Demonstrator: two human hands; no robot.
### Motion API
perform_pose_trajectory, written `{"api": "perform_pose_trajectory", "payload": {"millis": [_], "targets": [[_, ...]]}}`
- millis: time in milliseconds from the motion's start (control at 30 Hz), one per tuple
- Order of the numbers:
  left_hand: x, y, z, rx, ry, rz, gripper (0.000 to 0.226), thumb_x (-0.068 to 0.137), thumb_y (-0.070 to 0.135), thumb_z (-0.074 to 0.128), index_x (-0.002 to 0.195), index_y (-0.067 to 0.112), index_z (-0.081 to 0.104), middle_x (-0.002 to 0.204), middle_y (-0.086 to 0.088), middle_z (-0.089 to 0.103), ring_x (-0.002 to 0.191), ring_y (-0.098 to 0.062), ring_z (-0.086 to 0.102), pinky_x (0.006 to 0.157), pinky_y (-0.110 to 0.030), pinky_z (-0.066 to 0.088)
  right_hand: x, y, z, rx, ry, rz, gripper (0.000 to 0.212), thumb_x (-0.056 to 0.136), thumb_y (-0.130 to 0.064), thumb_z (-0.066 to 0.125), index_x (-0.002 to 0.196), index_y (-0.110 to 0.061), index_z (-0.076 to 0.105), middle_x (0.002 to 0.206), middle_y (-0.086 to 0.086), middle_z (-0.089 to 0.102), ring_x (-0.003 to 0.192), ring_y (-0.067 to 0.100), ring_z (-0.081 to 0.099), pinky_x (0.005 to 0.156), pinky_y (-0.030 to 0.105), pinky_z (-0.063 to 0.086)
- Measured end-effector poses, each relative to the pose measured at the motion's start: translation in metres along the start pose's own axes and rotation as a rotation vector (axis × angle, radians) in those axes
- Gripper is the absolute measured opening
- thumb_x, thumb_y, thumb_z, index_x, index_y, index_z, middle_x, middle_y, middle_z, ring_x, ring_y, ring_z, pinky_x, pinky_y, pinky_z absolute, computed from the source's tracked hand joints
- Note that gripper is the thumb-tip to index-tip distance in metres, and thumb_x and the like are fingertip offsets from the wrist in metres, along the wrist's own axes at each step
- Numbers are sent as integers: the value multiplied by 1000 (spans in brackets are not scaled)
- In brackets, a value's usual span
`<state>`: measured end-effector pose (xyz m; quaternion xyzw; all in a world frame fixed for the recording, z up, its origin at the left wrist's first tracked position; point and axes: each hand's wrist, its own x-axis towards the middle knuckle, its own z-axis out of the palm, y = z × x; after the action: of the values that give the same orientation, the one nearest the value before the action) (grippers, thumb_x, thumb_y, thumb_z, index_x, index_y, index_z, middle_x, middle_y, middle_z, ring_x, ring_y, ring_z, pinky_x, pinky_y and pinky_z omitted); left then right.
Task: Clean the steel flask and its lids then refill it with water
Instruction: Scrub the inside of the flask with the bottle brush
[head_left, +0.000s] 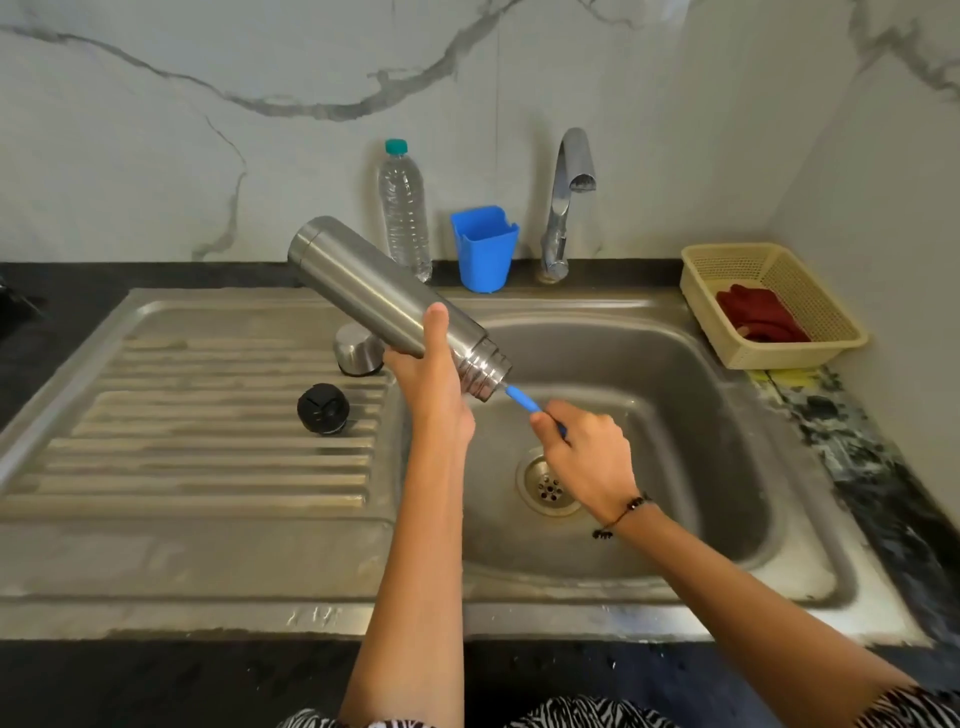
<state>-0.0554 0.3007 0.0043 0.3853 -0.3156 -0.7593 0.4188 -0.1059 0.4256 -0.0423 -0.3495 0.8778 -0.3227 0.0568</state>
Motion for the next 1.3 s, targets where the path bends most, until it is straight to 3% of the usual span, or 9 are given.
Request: {"api": "perform_pose_trajectory", "payload": {"millis": [100,200,333,467,667,933,1100,1200,1300], "targets": [[4,9,-9,-97,-170,-105,38,94,33,56,126,13,48,119,-16,63,109,-29,62,95,-48,50,-1,9,-6,224,-136,82,43,94,-24,48,54,-17,35,51,-3,38,57,19,37,56,32,32],[12,13,-20,-238,-351,-154,25,96,35,49,111,16,58,108,-9,65,107,-26,60,101,-50,43,-5,10,-21,606,-304,194,40,95,-14,47,55,-12,43,44,-3,31,43,13,24,42,22,20],[-1,4,-10,-154,-338,-140,69,79,45,63,134,6,49,110,-17,64,103,-36,64,92,-49,52,-12,1,-29,739,-499,276,40,97,-13,41,57,-7,45,40,-1,26,33,9,19,39,15,13],[7,4,-7,-165,-186,-67,60,84,39,67,133,11,49,121,-21,62,114,-41,59,90,-53,52,-14,3,-23,527,-351,182,42,95,-11,45,53,-11,44,40,-6,33,35,6,27,39,19,23],[6,3,-3,-137,-131,-48,52,88,36,63,135,19,47,114,-7,64,108,-26,64,89,-45,55,-11,2,-23,147,-183,3,44,96,-27,43,54,-18,36,49,-5,40,56,17,37,59,36,35],[3,-6,2,-135,-65,-38,54,89,32,65,137,21,44,118,-4,64,107,-22,65,93,-49,52,-15,13,-14,-63,-75,17,39,96,-35,38,60,-24,31,63,4,51,73,36,53,59,33,31],[6,-5,0,-154,-42,-8,56,88,31,66,137,19,42,125,-5,62,111,-21,63,98,-47,50,-28,25,-10,-187,117,-67,43,86,-48,27,71,-14,49,56,12,58,57,40,56,48,32,33],[5,-6,3,-147,-33,-26,59,88,32,65,140,20,39,124,-5,62,109,-21,63,96,-46,51,-23,21,-9,-142,229,-137,36,82,-42,37,63,-14,49,42,3,49,37,33,47,35,31,31],[2,-5,4,-159,-33,-30,52,90,31,63,136,19,42,117,-5,64,104,-21,65,93,-45,53,-22,17,-6,-87,242,-150,32,82,-38,42,63,-13,51,43,0,47,36,31,44,33,31,34]]}}
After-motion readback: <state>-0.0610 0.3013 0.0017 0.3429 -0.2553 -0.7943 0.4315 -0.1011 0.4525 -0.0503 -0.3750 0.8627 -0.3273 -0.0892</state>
